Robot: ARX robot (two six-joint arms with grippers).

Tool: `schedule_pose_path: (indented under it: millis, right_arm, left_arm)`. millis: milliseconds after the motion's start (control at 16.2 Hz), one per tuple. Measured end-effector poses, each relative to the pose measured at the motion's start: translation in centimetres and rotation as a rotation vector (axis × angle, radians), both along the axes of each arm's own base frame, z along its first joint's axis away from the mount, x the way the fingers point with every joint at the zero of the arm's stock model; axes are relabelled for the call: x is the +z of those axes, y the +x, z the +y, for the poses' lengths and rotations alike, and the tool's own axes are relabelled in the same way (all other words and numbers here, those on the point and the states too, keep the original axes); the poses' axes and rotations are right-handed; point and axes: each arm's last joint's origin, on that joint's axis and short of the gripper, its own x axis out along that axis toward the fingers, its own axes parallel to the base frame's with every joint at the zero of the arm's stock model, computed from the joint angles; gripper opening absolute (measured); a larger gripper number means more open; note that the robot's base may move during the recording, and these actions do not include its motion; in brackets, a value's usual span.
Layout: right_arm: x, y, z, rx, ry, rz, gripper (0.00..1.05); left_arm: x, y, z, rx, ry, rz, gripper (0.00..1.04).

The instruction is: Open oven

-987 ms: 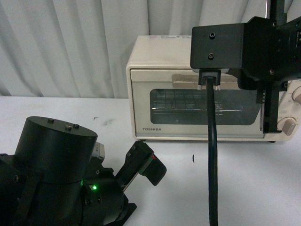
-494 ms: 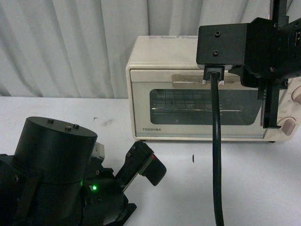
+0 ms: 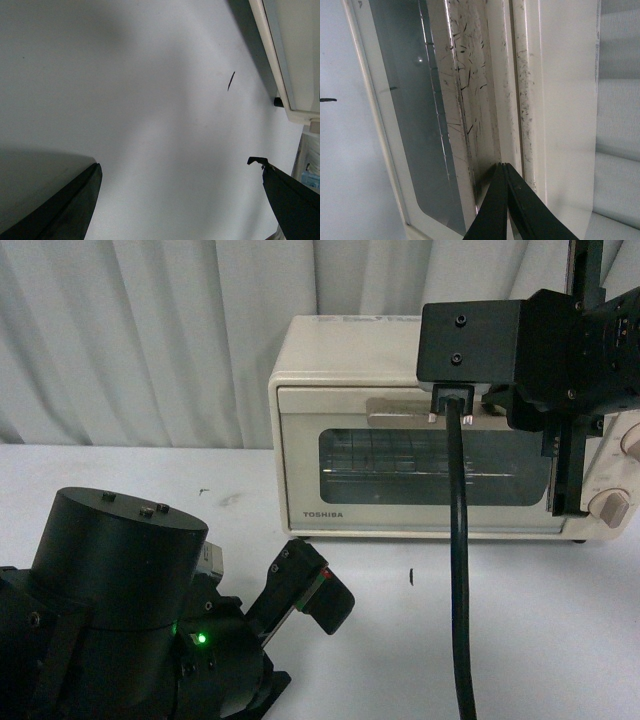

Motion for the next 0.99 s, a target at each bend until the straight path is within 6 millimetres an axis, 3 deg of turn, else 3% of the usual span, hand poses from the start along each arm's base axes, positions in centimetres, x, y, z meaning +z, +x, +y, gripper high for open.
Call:
schedule_pose_path:
  millis: [987]
  right_arm:
    - [-0.7, -2.5, -0.8, -0.093, 0.173, 0.176, 0.02]
  left_arm:
    - [0.0, 0.0, 0.0, 0.0, 0.0, 0.0, 0.98]
